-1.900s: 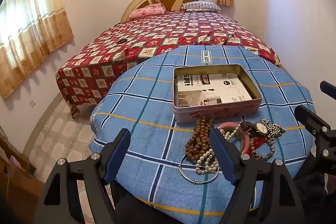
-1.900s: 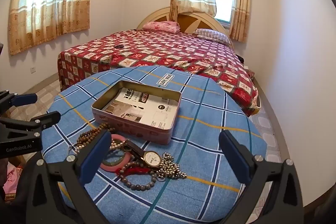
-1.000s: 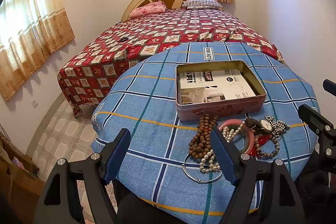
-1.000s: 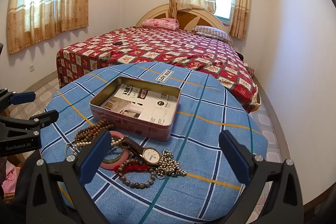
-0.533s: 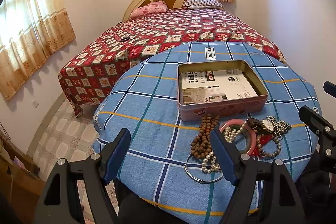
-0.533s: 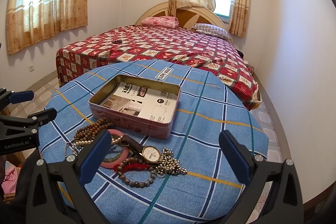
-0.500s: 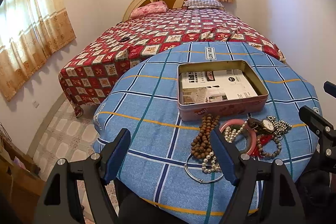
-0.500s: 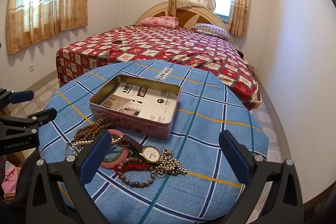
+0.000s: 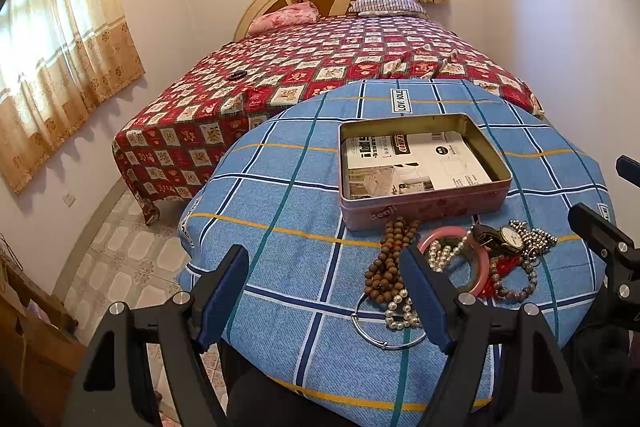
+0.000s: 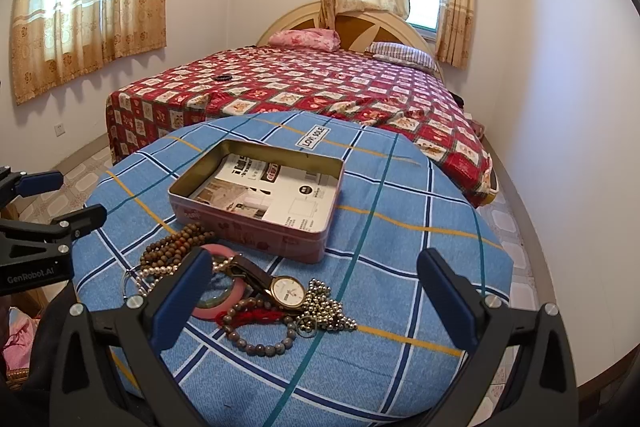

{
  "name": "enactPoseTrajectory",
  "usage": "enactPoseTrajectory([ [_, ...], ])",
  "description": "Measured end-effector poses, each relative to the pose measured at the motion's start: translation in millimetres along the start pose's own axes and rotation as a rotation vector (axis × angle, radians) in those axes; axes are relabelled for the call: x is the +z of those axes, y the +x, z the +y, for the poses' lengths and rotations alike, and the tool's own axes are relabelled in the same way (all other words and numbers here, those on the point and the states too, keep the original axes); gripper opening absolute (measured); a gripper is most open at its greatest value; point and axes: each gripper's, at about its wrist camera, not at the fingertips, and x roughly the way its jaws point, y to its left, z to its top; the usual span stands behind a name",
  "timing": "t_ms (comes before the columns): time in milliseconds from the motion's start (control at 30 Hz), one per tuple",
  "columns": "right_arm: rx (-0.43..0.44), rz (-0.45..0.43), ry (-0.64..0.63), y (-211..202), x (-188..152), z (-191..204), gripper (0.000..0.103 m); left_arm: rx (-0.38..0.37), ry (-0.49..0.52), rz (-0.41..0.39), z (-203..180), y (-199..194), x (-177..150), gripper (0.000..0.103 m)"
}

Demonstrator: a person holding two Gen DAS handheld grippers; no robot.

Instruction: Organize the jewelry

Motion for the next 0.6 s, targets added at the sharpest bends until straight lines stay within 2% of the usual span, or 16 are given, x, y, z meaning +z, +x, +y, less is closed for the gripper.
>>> enactPoseTrajectory([
  [600,0.001,0.006,0.002,3.2,-2.7,0.5,0.103,0.003,0.002,0.002,0.1,0.2,0.2,0.078],
])
